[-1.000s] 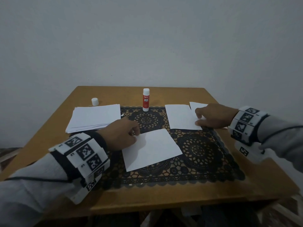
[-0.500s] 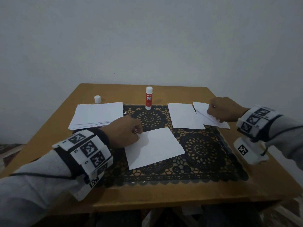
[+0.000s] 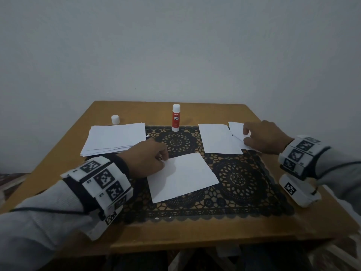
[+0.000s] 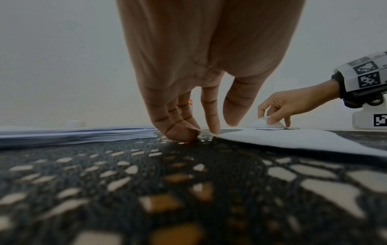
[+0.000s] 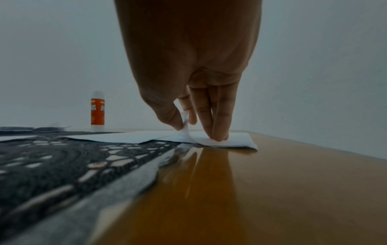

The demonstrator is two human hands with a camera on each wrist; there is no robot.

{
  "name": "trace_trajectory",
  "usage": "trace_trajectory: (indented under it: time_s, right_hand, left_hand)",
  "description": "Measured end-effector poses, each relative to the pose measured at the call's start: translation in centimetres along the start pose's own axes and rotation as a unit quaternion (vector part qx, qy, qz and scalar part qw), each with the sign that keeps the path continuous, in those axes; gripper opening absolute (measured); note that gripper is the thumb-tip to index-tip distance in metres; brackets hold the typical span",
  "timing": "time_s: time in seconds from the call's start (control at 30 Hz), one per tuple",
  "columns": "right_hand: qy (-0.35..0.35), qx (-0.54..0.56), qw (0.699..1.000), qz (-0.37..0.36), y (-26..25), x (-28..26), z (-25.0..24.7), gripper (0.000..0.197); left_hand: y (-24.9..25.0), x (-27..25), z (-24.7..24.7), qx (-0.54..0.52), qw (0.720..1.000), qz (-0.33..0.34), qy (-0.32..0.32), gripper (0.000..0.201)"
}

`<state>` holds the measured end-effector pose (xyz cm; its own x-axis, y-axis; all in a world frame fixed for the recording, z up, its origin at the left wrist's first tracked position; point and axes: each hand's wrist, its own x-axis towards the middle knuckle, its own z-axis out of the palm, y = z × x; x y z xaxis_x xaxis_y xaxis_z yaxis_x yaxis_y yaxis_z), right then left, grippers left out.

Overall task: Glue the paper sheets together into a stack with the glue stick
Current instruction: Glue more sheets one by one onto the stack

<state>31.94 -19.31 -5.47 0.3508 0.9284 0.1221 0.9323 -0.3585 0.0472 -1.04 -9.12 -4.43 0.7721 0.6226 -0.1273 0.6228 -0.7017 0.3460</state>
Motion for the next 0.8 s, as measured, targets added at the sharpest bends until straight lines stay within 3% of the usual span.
trace_trajectory:
  time_s: [0.17,0.37,0.57,0.73,0.8]
  right_hand:
    - [-0.013,-0.041,0.999,-0.010,-0.7,0.1,-0.1,0.015]
    - [-0.018,0.052,0.998,-0.001,-0.2,0.5,-1.2,0.024]
    - [0.084,0.049,0.995,0.016,0.0,0.6,-3.0,0.048]
    - [0.193,0.054,0.980,-0.013,-1.1,-0.4,-6.9,0.034]
    - [0.204,0.062,0.977,-0.034,-2.1,-1.2,-8.6,0.031]
  left_hand:
    - [-0.1,0.0,0.0,0.000,1.000,0.001,0.000,0.021]
    - [0.0,-0.1,0.0,-0.005,1.000,-0.006,0.015,0.022]
    - [0.1,-0.2,-0.2,0.013,1.000,-0.005,0.018,0.023]
    - [0.1,-0.3,-0.1,0.015,1.000,0.002,0.026,0.021]
    - [0.2,-0.3,-0.2,0.014,0.999,0.006,0.040,0.020]
